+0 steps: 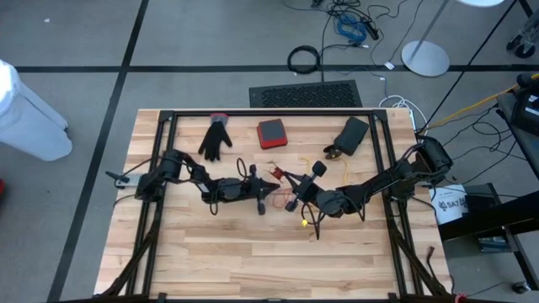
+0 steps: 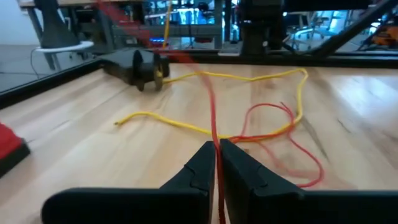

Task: Coil cords
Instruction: Coil the red wire onto the spool

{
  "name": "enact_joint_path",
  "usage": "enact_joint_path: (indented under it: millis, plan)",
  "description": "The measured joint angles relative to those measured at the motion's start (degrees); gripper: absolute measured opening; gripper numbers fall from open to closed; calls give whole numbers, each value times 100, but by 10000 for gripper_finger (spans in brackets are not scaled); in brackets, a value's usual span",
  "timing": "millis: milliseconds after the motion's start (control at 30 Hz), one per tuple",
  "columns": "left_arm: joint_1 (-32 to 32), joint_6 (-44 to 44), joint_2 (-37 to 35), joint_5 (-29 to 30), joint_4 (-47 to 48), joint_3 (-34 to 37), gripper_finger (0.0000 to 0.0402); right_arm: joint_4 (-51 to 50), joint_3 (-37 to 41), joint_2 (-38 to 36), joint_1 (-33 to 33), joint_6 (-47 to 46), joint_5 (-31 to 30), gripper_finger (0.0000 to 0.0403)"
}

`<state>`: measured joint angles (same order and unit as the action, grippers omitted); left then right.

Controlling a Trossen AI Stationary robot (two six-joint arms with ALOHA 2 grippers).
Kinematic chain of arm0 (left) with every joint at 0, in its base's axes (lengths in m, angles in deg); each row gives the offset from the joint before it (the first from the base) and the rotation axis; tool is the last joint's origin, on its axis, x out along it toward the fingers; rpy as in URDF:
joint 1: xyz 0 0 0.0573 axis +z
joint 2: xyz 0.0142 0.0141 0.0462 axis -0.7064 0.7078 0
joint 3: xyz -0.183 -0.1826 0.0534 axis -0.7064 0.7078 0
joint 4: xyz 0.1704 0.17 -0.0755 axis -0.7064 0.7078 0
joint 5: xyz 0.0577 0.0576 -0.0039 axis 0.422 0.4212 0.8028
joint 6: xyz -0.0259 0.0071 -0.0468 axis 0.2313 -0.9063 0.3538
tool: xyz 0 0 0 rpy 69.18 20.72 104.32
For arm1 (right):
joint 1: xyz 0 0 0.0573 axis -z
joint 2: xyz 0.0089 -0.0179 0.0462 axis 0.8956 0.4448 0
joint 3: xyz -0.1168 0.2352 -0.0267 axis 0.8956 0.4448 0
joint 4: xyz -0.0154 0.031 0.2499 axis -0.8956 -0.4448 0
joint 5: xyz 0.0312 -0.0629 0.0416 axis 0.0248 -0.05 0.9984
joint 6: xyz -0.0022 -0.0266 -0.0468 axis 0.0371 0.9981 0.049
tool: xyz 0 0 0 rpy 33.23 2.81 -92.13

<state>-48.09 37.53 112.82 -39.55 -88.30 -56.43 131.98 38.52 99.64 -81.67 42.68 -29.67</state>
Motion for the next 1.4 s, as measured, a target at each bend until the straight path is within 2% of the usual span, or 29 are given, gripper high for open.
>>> enact_joint_path:
  millis: [200, 433, 633, 1067, 1400]
  plan:
    - [94, 31, -321, -284, -7, 119, 29, -15, 0, 0, 0, 20, -2, 0]
    - [118, 31, -831, -371, 1352, 99, 7, -33, 0, 0, 0, 22, -2, 0]
    - [115, 37, -828, -372, 1529, 78, 5, 95, 0, 0, -2, 22, -2, 0]
    - [115, 37, -826, -328, 1411, 35, 133, 224, 0, 0, 0, 240, -4, 0]
    - [115, -11, -1179, -306, 1509, 34, 153, 200, 0, 0, -2, 280, -39, 0]
